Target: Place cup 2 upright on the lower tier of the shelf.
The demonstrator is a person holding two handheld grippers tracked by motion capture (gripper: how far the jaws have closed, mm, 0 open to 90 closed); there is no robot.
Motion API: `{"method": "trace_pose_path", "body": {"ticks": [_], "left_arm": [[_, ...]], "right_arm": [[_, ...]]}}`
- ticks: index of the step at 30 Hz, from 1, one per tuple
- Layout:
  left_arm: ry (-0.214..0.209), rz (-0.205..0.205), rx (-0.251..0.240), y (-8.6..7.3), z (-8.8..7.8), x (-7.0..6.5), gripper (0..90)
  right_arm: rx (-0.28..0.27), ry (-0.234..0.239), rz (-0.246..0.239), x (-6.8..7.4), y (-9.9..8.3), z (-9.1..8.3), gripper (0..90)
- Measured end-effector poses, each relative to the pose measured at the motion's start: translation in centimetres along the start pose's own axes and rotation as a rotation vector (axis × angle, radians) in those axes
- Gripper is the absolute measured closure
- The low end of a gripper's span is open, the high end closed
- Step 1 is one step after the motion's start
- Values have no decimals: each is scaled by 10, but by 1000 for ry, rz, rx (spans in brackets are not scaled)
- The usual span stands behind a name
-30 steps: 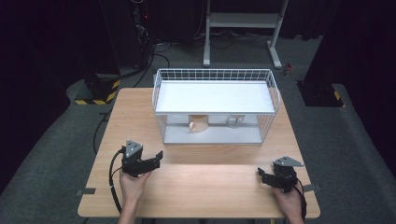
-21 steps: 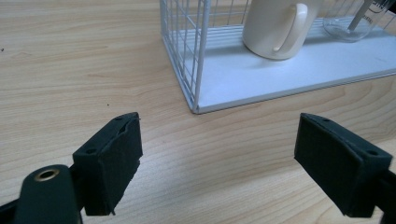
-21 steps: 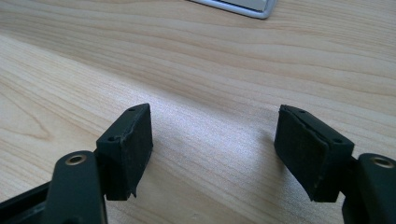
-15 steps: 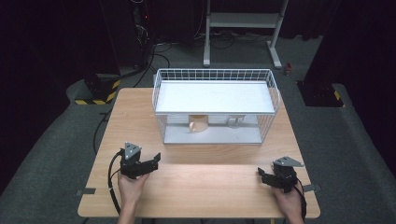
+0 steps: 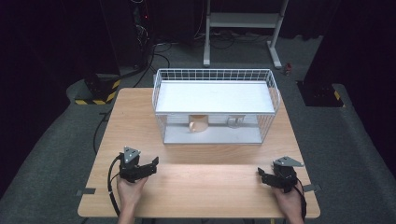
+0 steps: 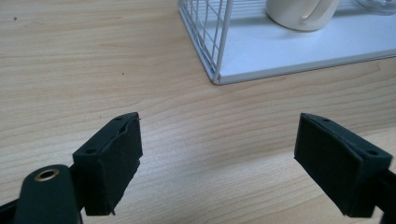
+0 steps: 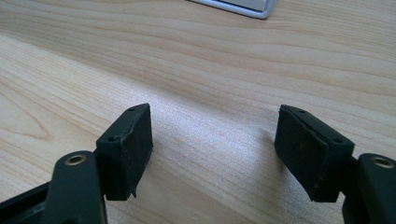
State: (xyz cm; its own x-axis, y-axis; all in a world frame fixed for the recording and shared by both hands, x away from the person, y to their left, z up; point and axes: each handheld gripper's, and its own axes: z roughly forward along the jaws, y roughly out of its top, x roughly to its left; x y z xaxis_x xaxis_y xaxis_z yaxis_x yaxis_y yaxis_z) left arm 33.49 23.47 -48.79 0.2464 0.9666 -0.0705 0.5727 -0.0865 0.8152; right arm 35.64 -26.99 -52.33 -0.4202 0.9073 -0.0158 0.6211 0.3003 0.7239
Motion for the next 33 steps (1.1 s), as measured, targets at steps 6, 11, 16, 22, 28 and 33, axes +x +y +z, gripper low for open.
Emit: {"method": "trace_pose_path", "body": {"ticks": [6,11,16,22,28,33], "left_arm": [[0,-12,9,-5,3,1,155],[8,-6,28,-9,7,1,157],[22,4,44,-12,12,1,157],[33,17,63,-16,17,1,159],[42,21,73,-18,22,1,159],[50,12,76,-20,27,2,159]], "right_arm": [[0,0,0,0,0,0,281],[0,0,0,0,0,0,281],[0,0,0,0,0,0,281],[0,0,0,0,0,0,281],[0,0,0,0,0,0,281],[0,0,0,0,0,0,281]]}}
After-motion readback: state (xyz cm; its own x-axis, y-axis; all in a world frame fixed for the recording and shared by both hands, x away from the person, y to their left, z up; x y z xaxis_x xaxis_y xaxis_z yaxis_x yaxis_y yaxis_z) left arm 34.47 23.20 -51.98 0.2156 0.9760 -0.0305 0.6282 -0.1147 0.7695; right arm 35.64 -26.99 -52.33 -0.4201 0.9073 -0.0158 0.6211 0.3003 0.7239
